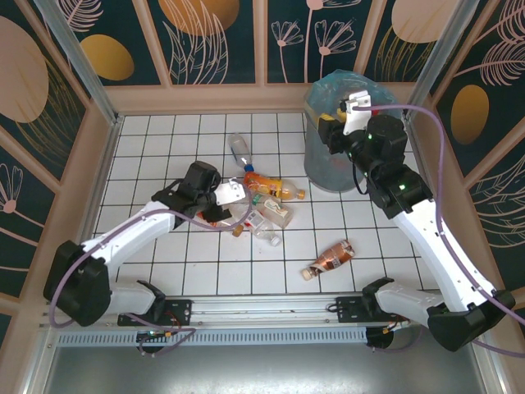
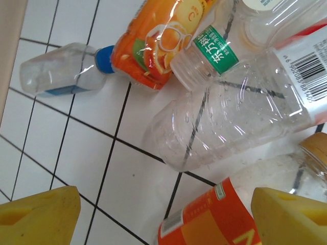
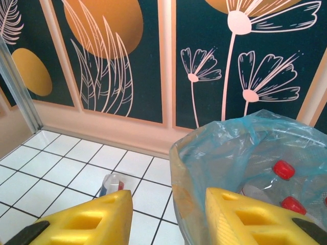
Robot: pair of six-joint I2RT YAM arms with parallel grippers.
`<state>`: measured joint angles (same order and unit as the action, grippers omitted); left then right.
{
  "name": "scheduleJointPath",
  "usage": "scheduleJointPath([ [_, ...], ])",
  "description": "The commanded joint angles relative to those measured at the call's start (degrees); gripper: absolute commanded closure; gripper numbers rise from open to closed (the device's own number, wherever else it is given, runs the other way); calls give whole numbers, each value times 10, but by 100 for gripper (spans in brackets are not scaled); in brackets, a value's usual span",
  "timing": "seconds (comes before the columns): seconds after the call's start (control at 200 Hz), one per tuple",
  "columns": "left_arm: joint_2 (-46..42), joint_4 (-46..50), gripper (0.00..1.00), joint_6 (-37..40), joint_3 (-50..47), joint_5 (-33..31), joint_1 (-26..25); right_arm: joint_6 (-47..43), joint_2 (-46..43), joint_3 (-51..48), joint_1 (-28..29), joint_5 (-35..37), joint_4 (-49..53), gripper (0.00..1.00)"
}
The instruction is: Put the plastic bottles in the bin
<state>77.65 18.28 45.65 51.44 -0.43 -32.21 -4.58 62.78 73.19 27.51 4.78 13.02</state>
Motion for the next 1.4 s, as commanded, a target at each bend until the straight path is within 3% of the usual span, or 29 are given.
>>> scheduleJointPath([
  [0.0, 50, 22, 14, 67, 60, 22, 1, -3, -16, -12, 4, -6, -8, 58],
  [0.305, 154, 101, 16, 84, 151, 60, 0, -7, -21, -19, 4, -8, -4, 58],
  [0.48, 184, 129, 14, 105, 162, 51, -3, -10, -21, -17, 5, -7, -2, 58],
  [1.071, 269, 112, 11, 96, 181, 45, -10, -3, -13, -16, 5, -5, 2, 57],
  [1.396, 209, 8, 2, 115, 125, 32, -20, 4, -15, -21, 5, -7, 4, 57],
])
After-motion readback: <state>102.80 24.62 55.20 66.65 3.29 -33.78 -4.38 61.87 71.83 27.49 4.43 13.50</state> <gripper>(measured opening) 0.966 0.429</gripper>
